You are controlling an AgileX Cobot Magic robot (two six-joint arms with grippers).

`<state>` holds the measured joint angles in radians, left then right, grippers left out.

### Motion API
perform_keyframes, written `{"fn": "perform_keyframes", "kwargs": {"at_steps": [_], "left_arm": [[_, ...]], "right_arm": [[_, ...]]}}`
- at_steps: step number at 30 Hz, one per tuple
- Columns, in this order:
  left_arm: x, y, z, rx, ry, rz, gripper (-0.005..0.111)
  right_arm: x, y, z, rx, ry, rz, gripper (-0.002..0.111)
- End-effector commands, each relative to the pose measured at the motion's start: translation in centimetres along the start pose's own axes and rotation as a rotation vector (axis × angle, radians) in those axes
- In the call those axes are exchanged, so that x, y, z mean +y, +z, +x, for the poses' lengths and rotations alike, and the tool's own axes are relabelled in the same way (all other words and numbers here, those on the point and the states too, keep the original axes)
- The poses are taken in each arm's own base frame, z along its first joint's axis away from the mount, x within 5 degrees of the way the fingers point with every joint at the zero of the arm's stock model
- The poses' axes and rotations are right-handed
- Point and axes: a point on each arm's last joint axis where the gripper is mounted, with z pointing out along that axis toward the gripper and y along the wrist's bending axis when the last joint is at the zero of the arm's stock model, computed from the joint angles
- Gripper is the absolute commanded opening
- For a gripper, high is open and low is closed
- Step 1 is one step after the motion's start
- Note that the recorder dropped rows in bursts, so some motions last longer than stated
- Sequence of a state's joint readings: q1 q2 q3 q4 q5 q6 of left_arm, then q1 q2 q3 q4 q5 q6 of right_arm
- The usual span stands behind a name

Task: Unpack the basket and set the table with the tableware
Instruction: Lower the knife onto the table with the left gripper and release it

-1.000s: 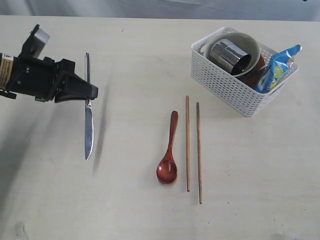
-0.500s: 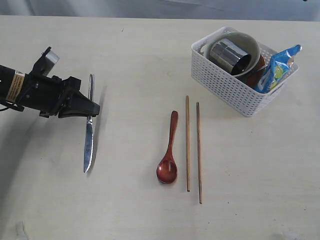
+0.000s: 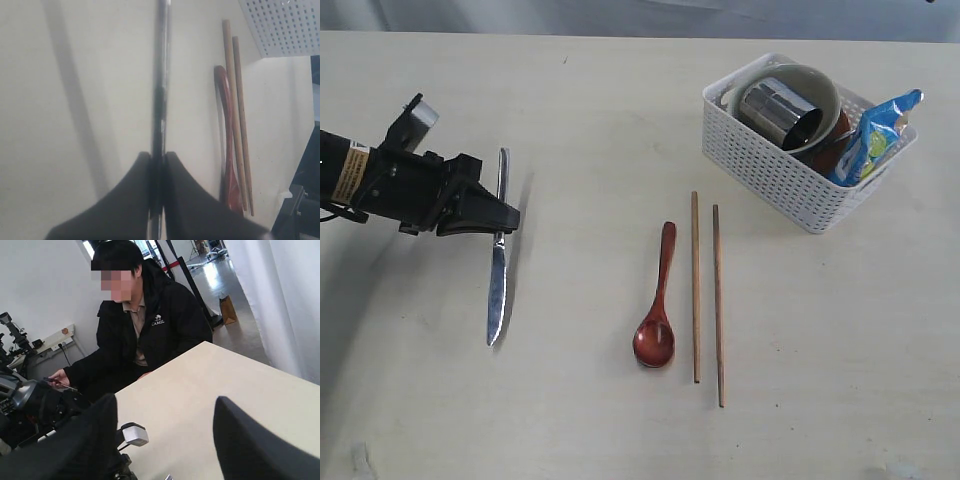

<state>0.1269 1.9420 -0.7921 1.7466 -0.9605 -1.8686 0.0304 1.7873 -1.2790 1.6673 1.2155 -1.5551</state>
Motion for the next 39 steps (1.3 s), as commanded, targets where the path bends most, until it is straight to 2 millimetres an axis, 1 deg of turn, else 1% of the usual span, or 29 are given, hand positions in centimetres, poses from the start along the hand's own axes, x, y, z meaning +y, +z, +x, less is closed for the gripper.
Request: {"fn": "perform_keyframes", "kwargs": {"at_steps": [1, 8, 11, 14, 16, 22, 27, 33, 39], "left_arm": [[0.0, -0.1, -0.2, -0.007, 0.012, 0.001, 0.000], [0.1, -0.1, -0.2, -0.008, 0.022, 0.001, 0.000], [0.4, -1.0, -0.4, -0.028, 0.017, 0.028, 0.000], [1.3, -2.4, -0.6, -0.069, -0.012, 0.030, 0.000], [1.6, -2.8, -0.6, -0.081, -0.024, 0.026, 0.000], [2.3, -2.2, 0.2, -0.072, -0.028, -0.058, 0.000], [2.4, -1.8, 0.6, -0.060, -0.028, -0.084, 0.000], [2.0, -0.3, 0.9, -0.014, 0.022, -0.107, 0.000], [2.3, -0.2, 0.9, -0.018, 0.023, -0.137, 0.000]], "right_arm": [[0.2, -0.2, -0.3, -0.017, -0.003, -0.003, 0.055], [0.2, -0.2, -0.3, -0.017, -0.003, -0.003, 0.055], [0.2, -0.2, -0.3, -0.017, -0.003, -0.003, 0.055], [0.2, -0.2, -0.3, -0.017, -0.003, -0.003, 0.055], [0.2, -0.2, -0.3, -0.017, -0.003, -0.003, 0.055], [0.2, -0.2, -0.3, -0.017, -0.003, -0.003, 0.055], [0.2, -0.2, -0.3, -0.017, -0.003, -0.003, 0.055], [0.2, -0.2, -0.3, -0.017, -0.003, -0.003, 0.055], [0.2, -0.2, -0.3, -0.017, -0.003, -0.003, 0.055]]}}
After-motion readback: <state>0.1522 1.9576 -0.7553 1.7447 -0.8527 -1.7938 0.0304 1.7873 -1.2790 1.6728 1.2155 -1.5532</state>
